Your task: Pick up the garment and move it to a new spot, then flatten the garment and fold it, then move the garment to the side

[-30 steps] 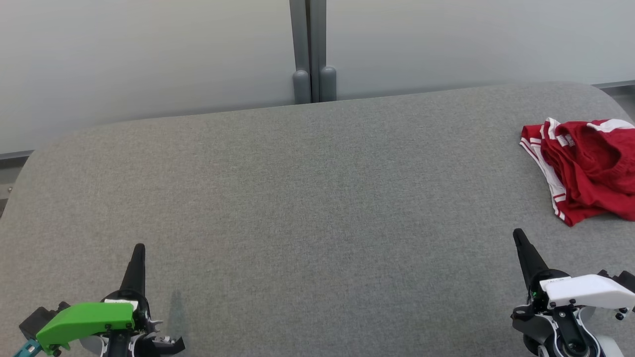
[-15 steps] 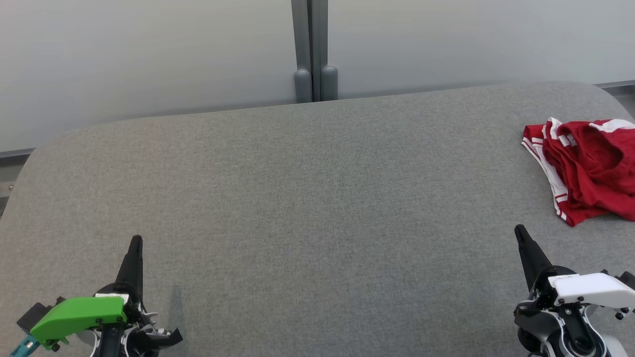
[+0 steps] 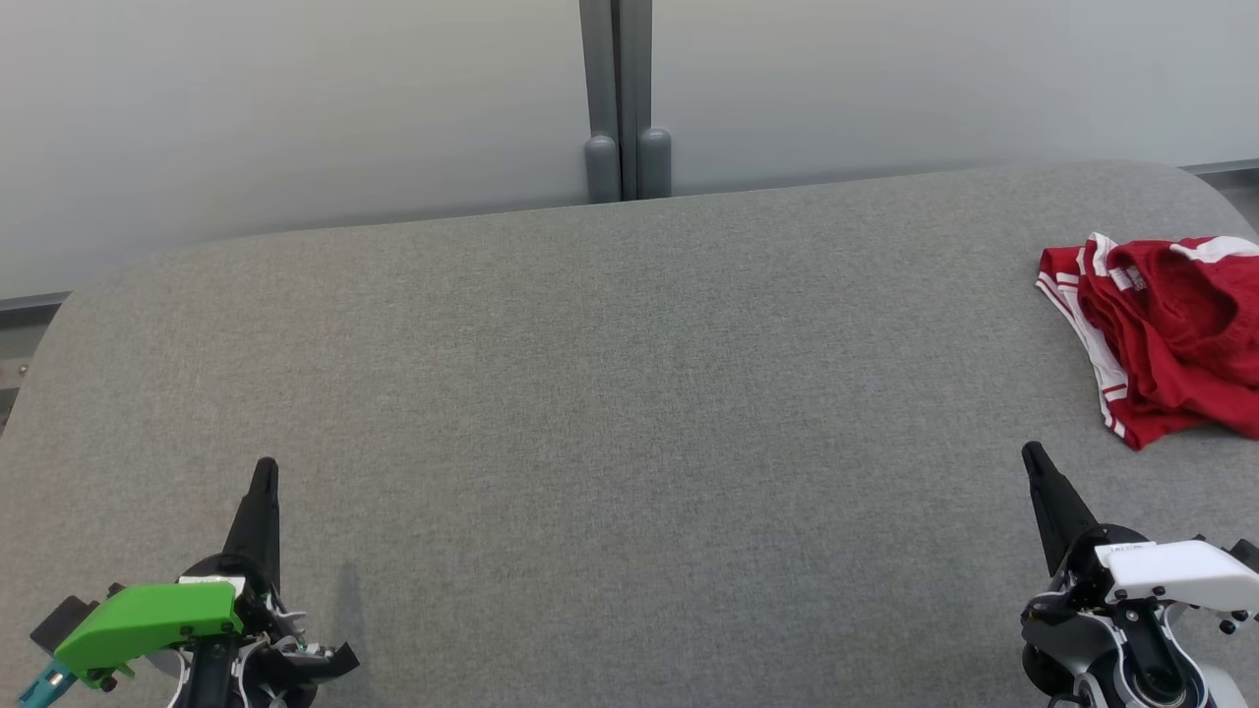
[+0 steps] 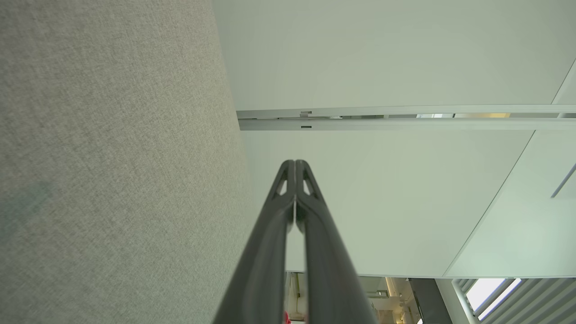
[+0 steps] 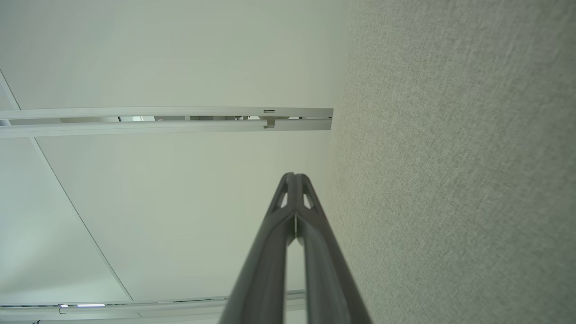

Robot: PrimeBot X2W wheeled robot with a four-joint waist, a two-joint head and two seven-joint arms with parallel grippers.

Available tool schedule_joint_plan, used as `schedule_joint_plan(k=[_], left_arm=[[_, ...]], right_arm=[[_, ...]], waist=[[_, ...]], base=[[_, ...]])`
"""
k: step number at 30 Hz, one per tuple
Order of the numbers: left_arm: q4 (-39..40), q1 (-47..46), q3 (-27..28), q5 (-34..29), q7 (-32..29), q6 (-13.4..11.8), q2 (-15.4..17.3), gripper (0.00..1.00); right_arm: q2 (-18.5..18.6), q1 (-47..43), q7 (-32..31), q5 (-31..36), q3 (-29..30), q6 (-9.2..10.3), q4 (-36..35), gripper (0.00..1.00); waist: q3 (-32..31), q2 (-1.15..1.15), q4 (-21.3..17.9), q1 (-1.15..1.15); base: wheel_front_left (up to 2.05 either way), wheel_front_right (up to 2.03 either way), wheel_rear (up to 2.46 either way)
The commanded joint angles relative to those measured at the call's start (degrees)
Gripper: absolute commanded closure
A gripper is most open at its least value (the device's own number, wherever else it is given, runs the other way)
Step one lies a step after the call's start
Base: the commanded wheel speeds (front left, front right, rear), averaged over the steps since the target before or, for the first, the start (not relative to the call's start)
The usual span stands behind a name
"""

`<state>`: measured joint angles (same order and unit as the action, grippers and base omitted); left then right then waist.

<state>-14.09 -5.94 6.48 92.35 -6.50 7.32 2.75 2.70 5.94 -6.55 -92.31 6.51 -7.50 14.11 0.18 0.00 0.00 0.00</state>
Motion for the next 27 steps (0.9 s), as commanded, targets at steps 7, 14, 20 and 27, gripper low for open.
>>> schedule_joint_plan(k=[7, 14, 20, 27], left_arm=[[0.09, -0.64, 0.18, 0.13, -0.21, 0.34, 0.35, 1.0], [0.09, -0.64, 0.19, 0.12, -0.23, 0.34, 0.34, 1.0], [0.09, -0.64, 0.2, 0.1, -0.24, 0.34, 0.33, 1.0], [0.09, -0.64, 0.2, 0.09, -0.24, 0.34, 0.32, 1.0]], right_arm=[[0.34, 0.49, -0.18, -0.19, 0.13, 0.02, -0.26, 1.0], [0.34, 0.49, -0.17, -0.19, 0.13, 0.02, -0.25, 1.0], [0.34, 0.49, -0.17, -0.19, 0.13, 0.02, -0.25, 1.0], [0.34, 0.49, -0.17, -0.19, 0.13, 0.02, -0.25, 1.0]], waist=[[0.0, 0.0, 0.0, 0.0], [0.0, 0.0, 0.0, 0.0], [0.0, 0.0, 0.0, 0.0], [0.0, 0.0, 0.0, 0.0]], base=[[0.0, 0.0, 0.0], [0.0, 0.0, 0.0], [0.0, 0.0, 0.0], [0.0, 0.0, 0.0]])
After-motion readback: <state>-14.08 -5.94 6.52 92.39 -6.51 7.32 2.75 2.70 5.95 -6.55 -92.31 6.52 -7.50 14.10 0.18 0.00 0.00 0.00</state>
